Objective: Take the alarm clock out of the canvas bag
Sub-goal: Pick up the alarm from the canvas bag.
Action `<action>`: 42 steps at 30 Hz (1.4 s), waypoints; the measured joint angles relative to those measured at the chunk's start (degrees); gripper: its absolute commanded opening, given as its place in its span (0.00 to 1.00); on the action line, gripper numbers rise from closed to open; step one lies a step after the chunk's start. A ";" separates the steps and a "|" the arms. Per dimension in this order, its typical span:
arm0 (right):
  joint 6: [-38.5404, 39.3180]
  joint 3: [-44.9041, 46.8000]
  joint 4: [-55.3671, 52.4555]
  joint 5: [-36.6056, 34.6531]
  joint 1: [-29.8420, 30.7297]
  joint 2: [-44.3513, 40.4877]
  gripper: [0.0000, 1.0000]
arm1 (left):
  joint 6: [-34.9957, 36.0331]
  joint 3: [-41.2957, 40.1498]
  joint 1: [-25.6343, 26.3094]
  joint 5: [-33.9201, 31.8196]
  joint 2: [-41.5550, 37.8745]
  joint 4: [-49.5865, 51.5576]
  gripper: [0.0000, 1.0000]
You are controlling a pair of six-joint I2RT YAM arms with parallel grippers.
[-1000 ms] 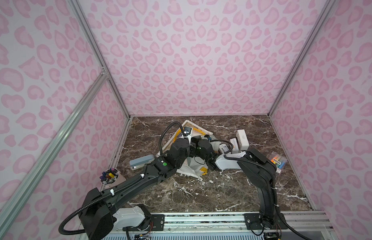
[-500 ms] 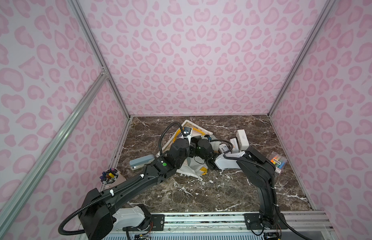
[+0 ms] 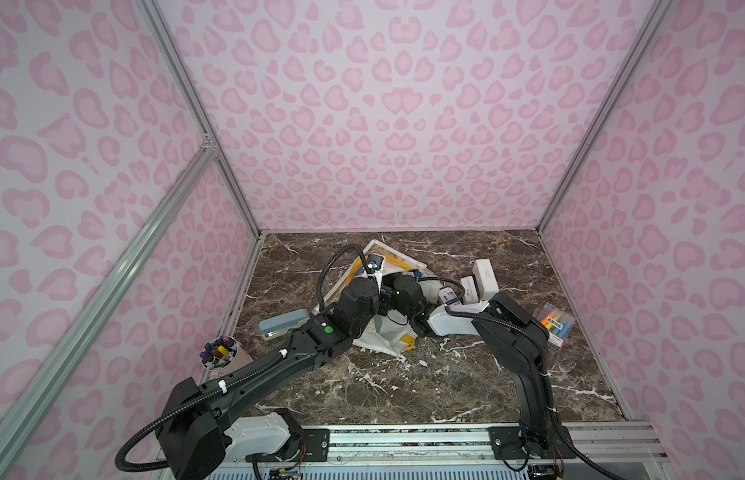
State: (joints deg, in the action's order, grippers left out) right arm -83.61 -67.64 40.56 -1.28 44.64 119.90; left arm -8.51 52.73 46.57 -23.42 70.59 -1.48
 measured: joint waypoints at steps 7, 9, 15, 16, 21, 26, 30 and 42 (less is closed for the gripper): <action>-0.02 -0.31 0.09 -0.26 -0.46 0.74 0.57 | 0.00 -0.07 0.04 0.48 0.00 -0.04 0.03; -0.37 -1.18 -0.22 -0.44 -0.52 1.07 0.56 | -0.02 -0.20 0.04 0.46 0.00 -0.24 0.03; -0.72 -3.93 -2.27 -0.61 -0.63 2.40 0.56 | -0.02 -0.42 0.04 0.44 0.00 -0.48 0.03; -0.76 -4.24 -2.49 -0.63 -0.66 2.60 0.56 | -0.02 -0.46 0.04 0.46 0.00 -0.59 0.03; -0.85 -4.83 -2.54 -0.66 -0.79 3.32 0.57 | -0.02 -0.46 0.04 0.57 0.00 -0.79 0.03; -0.83 -5.88 -2.91 -0.39 -0.90 3.82 0.57 | -0.02 -0.50 0.04 0.55 0.00 -0.81 0.03; -0.76 -6.19 -3.06 -0.13 -0.98 3.96 0.56 | 0.00 -0.61 0.04 0.61 0.00 -0.85 0.03; 0.20 -7.26 -4.87 0.92 -1.27 4.13 0.45 | 0.00 -0.61 0.02 0.70 0.00 -0.87 0.03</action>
State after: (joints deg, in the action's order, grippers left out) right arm -83.42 -74.89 35.68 -0.36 43.38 124.03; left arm -8.51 52.12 46.59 -22.72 70.59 -2.35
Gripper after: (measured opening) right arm 0.458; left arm 0.060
